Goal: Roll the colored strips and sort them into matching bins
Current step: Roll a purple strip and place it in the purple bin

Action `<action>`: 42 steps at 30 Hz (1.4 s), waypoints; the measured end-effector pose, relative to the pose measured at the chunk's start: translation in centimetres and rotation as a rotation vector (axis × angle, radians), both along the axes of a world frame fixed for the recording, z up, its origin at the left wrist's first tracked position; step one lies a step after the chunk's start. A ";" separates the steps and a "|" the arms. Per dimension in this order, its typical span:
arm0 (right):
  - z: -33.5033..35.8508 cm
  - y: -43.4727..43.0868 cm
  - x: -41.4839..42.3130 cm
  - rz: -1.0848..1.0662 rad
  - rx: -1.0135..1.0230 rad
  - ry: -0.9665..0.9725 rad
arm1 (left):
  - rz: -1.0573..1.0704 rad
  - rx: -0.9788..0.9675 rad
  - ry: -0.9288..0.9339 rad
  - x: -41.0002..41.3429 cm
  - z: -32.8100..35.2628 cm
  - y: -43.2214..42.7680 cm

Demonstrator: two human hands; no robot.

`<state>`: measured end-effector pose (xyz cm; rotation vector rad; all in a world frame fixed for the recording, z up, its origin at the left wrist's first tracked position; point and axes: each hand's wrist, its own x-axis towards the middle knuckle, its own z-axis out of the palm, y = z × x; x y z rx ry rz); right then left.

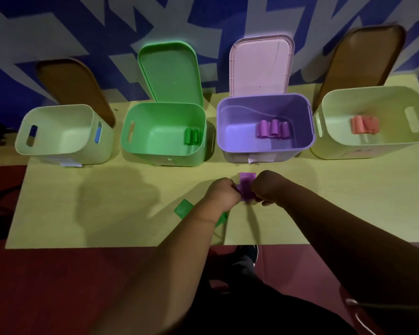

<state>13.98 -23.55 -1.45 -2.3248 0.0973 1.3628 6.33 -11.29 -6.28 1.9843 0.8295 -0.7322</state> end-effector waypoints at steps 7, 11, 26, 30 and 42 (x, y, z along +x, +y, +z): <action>0.5 -1.0 -0.4 -0.194 0.107 -0.030 | 0.374 -0.212 -0.093 0.3 -1.3 0.0; 2.5 -0.7 -0.2 -0.202 0.154 -0.041 | 0.392 -0.150 -0.171 1.3 2.3 0.4; 20.6 3.1 5.3 -0.269 0.512 -0.387 | 0.266 0.045 -0.780 7.0 24.1 5.1; 24.4 4.1 6.2 -0.296 0.630 -0.446 | 0.194 0.103 -0.966 7.1 28.8 6.5; 28.7 5.7 6.2 -0.157 0.969 -0.370 | 0.114 0.322 -1.157 5.8 35.8 8.0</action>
